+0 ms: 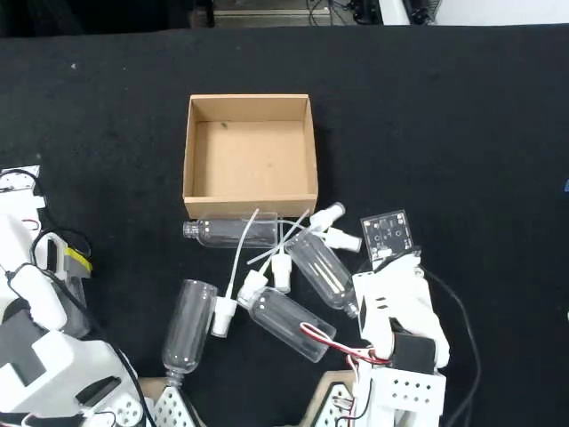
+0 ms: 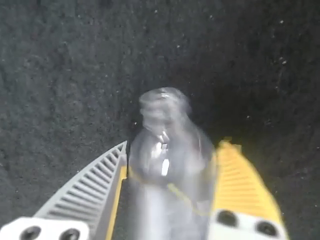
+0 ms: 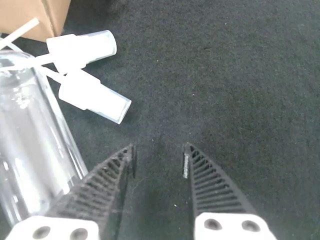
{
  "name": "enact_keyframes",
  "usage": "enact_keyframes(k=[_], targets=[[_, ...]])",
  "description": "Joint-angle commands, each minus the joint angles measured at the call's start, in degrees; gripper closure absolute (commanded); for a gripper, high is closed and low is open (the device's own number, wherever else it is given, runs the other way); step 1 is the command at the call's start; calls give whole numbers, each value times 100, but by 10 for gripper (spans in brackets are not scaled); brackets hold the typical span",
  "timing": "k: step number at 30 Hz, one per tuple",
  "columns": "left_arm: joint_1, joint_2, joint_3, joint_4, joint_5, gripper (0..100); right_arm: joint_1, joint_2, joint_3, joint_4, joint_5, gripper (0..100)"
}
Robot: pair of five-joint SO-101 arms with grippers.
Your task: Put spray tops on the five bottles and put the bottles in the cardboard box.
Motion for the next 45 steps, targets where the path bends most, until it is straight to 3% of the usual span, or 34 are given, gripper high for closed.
enact_keyframes(k=[1,3,5,11,13,15,18,26,34,41,45], targets=[[-40,-79,-31,-26,-62,984,-53,-558,-22,18,-44,858],[-57,-88,-40,-26,-62,940,-53,-558,-22,18,-44,858],[-66,-97,-101,9,-62,966,-53,-558,-22,18,-44,858],[13,-571,-945,1574,-70,970,-70,-549,-22,18,-79,858],[119,-730,-1130,1758,-70,970,-70,-549,-22,18,-88,858],[154,-818,-1182,1679,-237,970,-70,-549,-22,18,-88,858],[22,-818,-1015,1292,-1196,960,-70,-541,-22,18,-88,858],[-752,-818,57,193,-2303,713,-70,-558,-22,132,-70,858],[-875,-853,444,-158,-3323,703,-79,-558,-22,132,-44,858],[-831,-818,435,-220,-3437,703,-79,-558,-22,132,-35,858],[-910,-818,637,-677,-3420,707,-79,-558,-22,132,-35,858]])
